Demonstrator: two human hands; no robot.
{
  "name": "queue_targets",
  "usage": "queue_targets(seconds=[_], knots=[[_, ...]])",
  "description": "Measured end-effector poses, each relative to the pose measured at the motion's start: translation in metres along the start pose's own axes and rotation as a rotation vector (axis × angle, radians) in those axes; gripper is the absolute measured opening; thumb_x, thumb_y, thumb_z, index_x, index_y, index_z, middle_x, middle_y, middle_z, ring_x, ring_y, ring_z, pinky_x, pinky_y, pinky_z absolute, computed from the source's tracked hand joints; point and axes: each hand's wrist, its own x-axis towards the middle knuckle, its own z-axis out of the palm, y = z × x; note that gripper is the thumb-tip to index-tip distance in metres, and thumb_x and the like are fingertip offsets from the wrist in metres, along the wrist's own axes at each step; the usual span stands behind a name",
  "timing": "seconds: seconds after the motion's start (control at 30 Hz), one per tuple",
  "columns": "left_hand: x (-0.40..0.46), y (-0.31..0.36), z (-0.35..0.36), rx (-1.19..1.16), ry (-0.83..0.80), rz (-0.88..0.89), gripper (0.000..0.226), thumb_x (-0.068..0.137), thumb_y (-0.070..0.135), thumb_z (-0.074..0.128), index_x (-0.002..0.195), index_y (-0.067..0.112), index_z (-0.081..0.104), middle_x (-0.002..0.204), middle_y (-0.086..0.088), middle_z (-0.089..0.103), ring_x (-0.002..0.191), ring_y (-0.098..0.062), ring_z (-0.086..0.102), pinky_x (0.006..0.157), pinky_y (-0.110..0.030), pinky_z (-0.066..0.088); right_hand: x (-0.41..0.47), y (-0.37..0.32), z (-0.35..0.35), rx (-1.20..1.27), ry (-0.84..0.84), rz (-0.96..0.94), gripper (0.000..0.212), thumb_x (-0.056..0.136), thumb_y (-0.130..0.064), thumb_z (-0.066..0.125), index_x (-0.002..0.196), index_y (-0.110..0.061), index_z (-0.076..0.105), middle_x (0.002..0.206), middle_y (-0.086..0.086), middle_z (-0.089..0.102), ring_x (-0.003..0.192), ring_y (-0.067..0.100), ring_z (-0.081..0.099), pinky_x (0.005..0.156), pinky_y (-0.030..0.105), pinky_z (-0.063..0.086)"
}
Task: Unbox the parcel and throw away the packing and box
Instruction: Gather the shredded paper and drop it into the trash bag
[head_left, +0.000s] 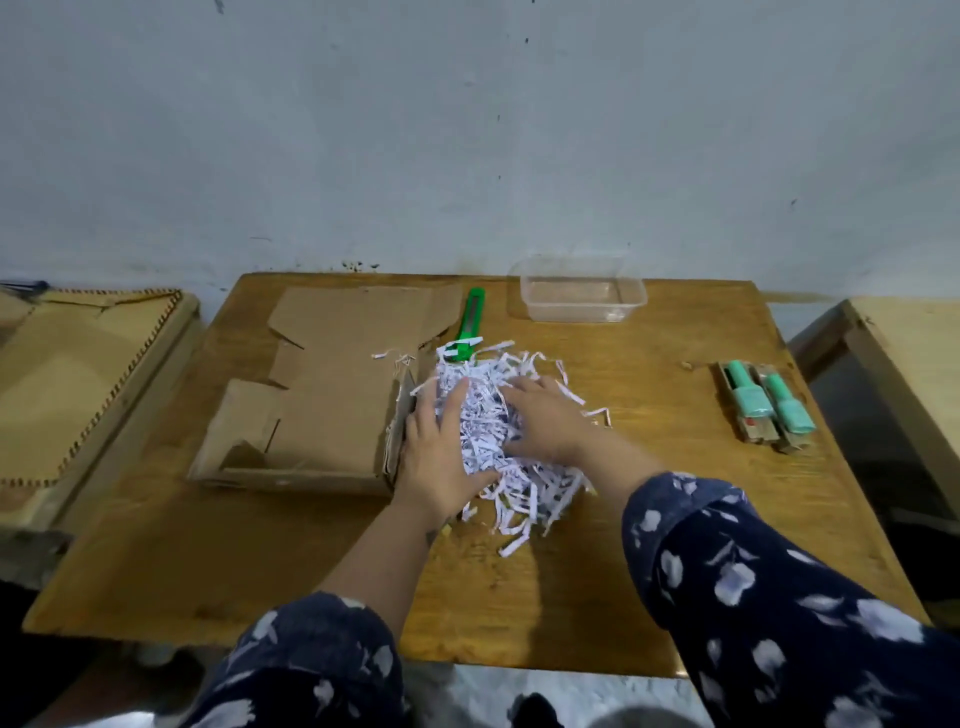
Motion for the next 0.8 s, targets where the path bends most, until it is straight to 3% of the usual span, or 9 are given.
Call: queue_targets(seconds=[0.07,0.13,0.17,0.27,0.37,0.5,0.63,0.8], knots=[[0.003,0.003,-0.002,-0.044,-0.055,0.020,0.099,0.079,0.033,0.077,0.152,0.035,0.009,0.159,0.003,0.012,0.145,-0.024,0.014,0.114,-0.038,0.023,-0.015,0.002,0.011,0.113,0.131,0.004,0.054,0.081,-0.027,0.069,0.129,-0.011,0.049,0.138,0.009,0.047,0.124,0.030,0.040,0.099,0.034,0.033],[0.002,0.011,-0.003,-0.087,-0.054,0.062,0.094,0.078,0.022,0.079,0.151,0.033,0.019,0.155,0.004,0.025,0.143,-0.021,0.024,0.115,-0.036,0.027,-0.030,0.005,0.016,0.283,0.214,0.078,0.035,0.081,-0.021,0.070,0.112,-0.011,0.057,0.117,0.008,0.058,0.110,0.026,0.050,0.080,0.028,0.033],[0.002,0.017,-0.003,-0.107,-0.045,0.079,0.093,0.078,0.017,0.079,0.150,0.031,0.023,0.153,0.004,0.029,0.141,-0.019,0.028,0.114,-0.035,0.029,-0.038,0.006,0.014,0.368,0.224,0.118,0.037,0.082,-0.018,0.070,0.115,-0.010,0.057,0.118,0.008,0.059,0.111,0.025,0.052,0.080,0.026,0.033],[0.004,0.038,-0.008,-0.170,-0.050,0.123,0.090,0.077,0.008,0.078,0.150,0.025,0.028,0.152,0.003,0.033,0.139,-0.019,0.033,0.114,-0.035,0.030,-0.056,0.010,-0.001,0.506,0.236,0.226,0.064,0.082,-0.016,0.071,0.139,-0.009,0.043,0.142,0.008,0.050,0.129,0.023,0.047,0.102,0.030,0.036],[0.011,0.063,-0.019,-0.194,-0.061,0.215,0.093,0.076,0.007,0.078,0.150,0.027,0.026,0.154,0.004,0.031,0.141,-0.018,0.032,0.115,-0.035,0.029,-0.075,0.013,-0.024,0.549,0.298,0.290,0.072,0.081,-0.013,0.071,0.144,-0.010,0.035,0.147,0.007,0.043,0.134,0.022,0.042,0.108,0.030,0.032],[0.017,0.100,-0.031,-0.217,-0.090,0.362,0.096,0.075,0.006,0.079,0.150,0.029,0.024,0.153,0.005,0.031,0.140,-0.017,0.030,0.113,-0.031,0.028,-0.115,0.013,-0.057,0.540,0.437,0.353,0.064,0.081,-0.007,0.071,0.139,-0.007,0.043,0.141,0.007,0.051,0.129,0.021,0.047,0.098,0.023,0.033],[0.016,0.140,-0.032,-0.227,-0.138,0.531,0.096,0.071,0.005,0.081,0.148,0.027,0.029,0.151,0.003,0.033,0.139,-0.020,0.032,0.112,-0.030,0.027,-0.162,0.017,-0.075,0.524,0.582,0.426,0.049,0.078,-0.003,0.071,0.124,-0.010,0.059,0.117,-0.001,0.063,0.111,0.013,0.055,0.087,0.018,0.034],[-0.003,0.198,-0.012,-0.262,-0.188,0.739,0.092,0.069,0.011,0.083,0.145,0.026,0.033,0.146,-0.001,0.039,0.135,-0.022,0.038,0.110,-0.039,0.036,-0.230,0.033,-0.075,0.487,0.756,0.572,0.039,0.073,-0.003,0.072,0.110,-0.013,0.067,0.108,0.004,0.071,0.100,0.014,0.062,0.077,0.020,0.038]])
